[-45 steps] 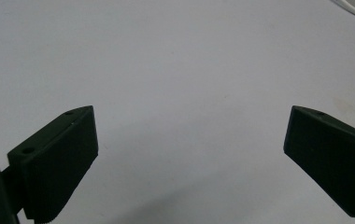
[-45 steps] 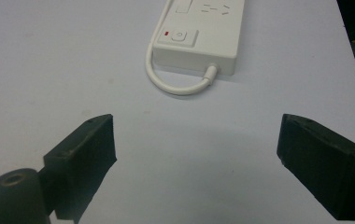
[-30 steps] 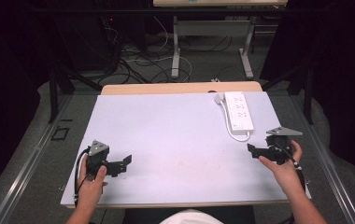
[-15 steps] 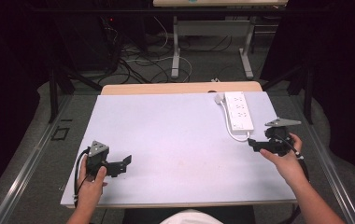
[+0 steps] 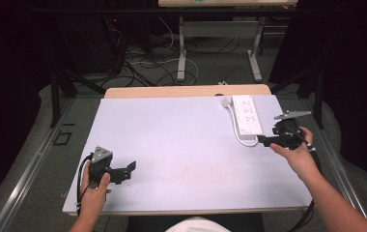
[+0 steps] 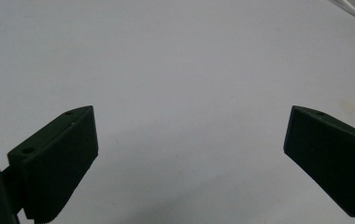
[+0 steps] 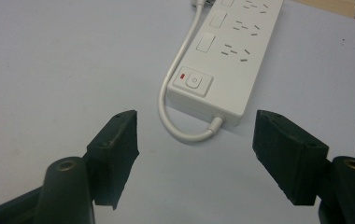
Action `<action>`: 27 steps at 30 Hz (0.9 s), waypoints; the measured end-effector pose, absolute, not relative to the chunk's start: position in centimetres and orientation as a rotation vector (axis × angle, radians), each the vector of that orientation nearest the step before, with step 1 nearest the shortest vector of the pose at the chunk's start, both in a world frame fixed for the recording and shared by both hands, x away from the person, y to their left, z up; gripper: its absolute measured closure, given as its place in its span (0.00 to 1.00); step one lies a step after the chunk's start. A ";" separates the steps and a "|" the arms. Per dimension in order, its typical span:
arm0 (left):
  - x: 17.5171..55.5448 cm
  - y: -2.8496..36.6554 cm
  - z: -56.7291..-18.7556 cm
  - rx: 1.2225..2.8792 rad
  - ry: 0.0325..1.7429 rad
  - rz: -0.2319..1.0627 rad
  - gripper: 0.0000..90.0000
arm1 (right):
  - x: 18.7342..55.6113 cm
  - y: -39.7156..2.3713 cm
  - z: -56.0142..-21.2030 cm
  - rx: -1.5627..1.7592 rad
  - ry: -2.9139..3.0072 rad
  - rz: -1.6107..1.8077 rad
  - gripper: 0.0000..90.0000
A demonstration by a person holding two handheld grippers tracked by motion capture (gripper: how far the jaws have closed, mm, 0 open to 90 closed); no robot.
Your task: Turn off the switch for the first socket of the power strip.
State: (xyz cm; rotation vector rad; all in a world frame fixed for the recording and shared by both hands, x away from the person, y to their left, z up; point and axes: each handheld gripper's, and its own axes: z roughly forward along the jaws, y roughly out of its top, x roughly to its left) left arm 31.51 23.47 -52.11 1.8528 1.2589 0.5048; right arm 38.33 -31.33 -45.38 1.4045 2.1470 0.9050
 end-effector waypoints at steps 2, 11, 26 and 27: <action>31.5 23.5 -52.1 1.850 1.262 0.507 0.03 | 38.7 -31.2 -45.0 1.398 2.158 0.897 0.35; 31.5 23.5 -52.1 1.853 1.261 0.508 0.03 | 40.5 -30.6 -43.9 1.395 2.189 0.851 0.36; 31.5 23.6 -52.1 1.867 1.262 0.504 0.03 | 43.6 -30.2 -43.1 1.438 2.208 0.802 0.41; 31.5 23.6 -52.1 1.867 1.262 0.504 0.03 | 43.8 -30.2 -43.0 1.440 2.210 0.803 0.41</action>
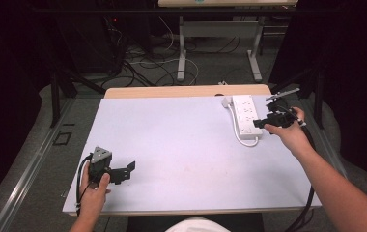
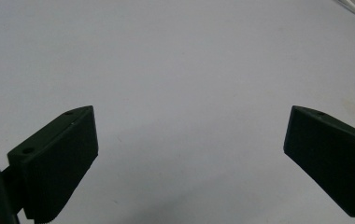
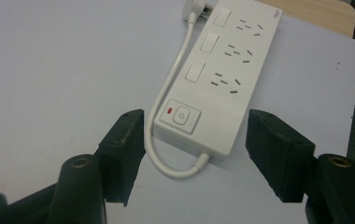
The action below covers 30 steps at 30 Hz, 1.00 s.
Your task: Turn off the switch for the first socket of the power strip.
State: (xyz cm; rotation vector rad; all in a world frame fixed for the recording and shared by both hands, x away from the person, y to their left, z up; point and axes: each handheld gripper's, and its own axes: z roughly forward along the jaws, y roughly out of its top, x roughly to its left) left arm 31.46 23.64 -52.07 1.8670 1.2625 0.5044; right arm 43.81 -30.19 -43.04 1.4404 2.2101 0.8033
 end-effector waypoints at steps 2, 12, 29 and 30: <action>31.5 23.6 -52.1 1.866 1.262 0.506 0.03 | 44.2 -30.2 -43.0 1.458 2.209 0.799 0.42; 31.5 23.6 -52.1 1.868 1.264 0.502 0.03 | 46.1 -29.8 -42.8 1.520 2.199 0.772 0.48; 31.5 23.6 -52.1 1.871 1.264 0.502 0.03 | 48.8 -28.9 -42.7 1.580 2.166 0.773 0.60; 31.5 23.6 -52.1 1.871 1.264 0.502 0.03 | 49.0 -28.9 -42.8 1.580 2.163 0.766 0.61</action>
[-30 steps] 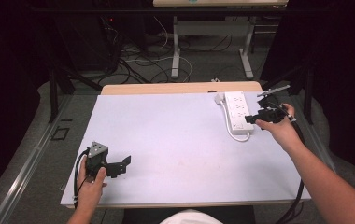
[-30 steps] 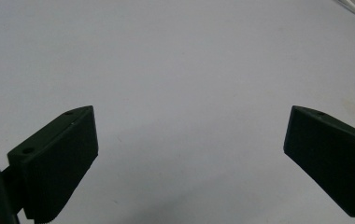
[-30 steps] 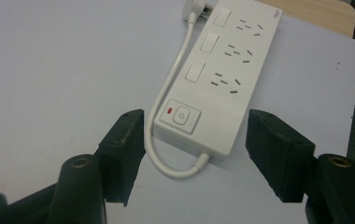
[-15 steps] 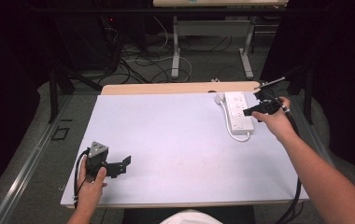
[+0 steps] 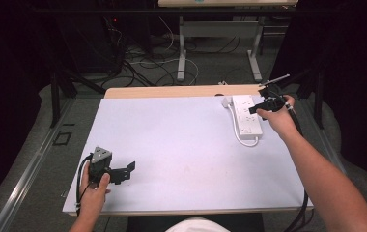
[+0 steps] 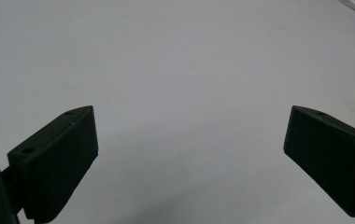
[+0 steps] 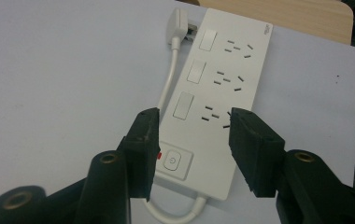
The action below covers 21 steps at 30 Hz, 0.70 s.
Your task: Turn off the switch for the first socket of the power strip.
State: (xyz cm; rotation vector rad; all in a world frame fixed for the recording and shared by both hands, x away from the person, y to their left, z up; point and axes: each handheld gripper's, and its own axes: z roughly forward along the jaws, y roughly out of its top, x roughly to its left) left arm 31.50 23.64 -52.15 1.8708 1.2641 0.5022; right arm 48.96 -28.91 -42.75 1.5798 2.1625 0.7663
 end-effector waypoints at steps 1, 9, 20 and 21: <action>31.5 23.6 -52.1 1.871 1.264 0.502 0.03 | 49.1 -28.8 -42.8 1.588 2.157 0.769 0.62; 31.5 23.7 -52.2 1.870 1.266 0.503 0.03 | 50.3 -28.7 -43.1 1.639 2.129 0.767 0.73; 31.6 23.7 -52.2 1.873 1.265 0.503 0.03 | 51.4 -28.8 -43.9 1.699 2.092 0.742 0.86; 31.6 23.7 -52.2 1.872 1.264 0.503 0.03 | 51.5 -28.8 -44.0 1.704 2.079 0.734 0.89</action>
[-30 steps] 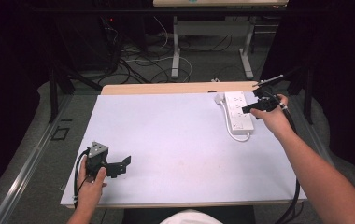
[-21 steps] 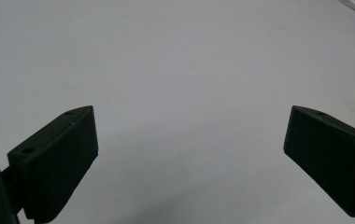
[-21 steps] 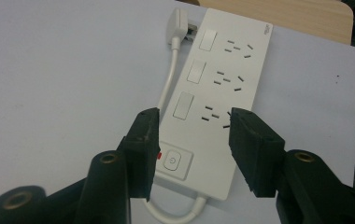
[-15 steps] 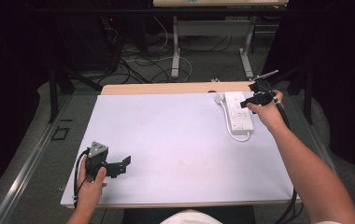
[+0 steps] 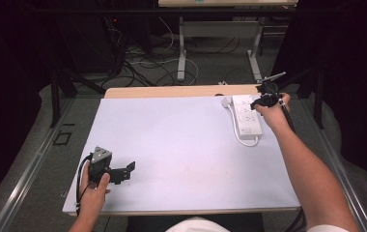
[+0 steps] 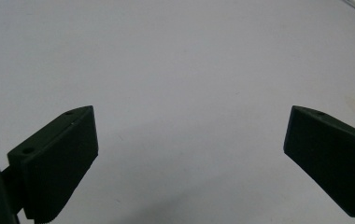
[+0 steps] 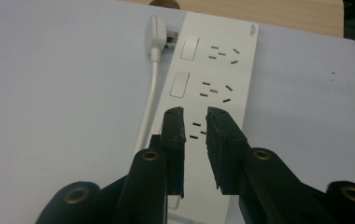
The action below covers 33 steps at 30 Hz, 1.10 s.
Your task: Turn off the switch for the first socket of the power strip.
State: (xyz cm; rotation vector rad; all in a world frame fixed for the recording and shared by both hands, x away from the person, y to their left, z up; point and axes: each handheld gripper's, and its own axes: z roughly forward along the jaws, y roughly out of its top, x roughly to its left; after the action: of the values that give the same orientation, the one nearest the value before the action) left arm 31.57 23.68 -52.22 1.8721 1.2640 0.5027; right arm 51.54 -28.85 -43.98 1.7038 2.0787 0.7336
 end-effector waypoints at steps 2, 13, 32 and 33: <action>31.6 23.7 -52.2 1.873 1.266 0.501 0.03 | 51.7 -28.9 -44.1 1.710 2.078 0.725 0.91; 31.6 23.7 -52.2 1.873 1.267 0.499 0.03 | 52.8 -28.8 -45.3 1.767 2.067 0.689 1.00; 31.6 23.8 -52.3 1.873 1.270 0.496 0.03 | 54.2 -28.3 -47.5 1.850 2.032 0.631 1.00; 31.6 23.8 -52.3 1.873 1.270 0.495 0.03 | 54.2 -28.3 -47.5 1.850 2.032 0.631 1.00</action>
State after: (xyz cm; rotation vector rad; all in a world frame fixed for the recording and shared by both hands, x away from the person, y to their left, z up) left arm 31.60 23.76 -52.25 1.8729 1.2700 0.4955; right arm 54.21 -28.34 -47.51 1.8502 2.0319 0.6312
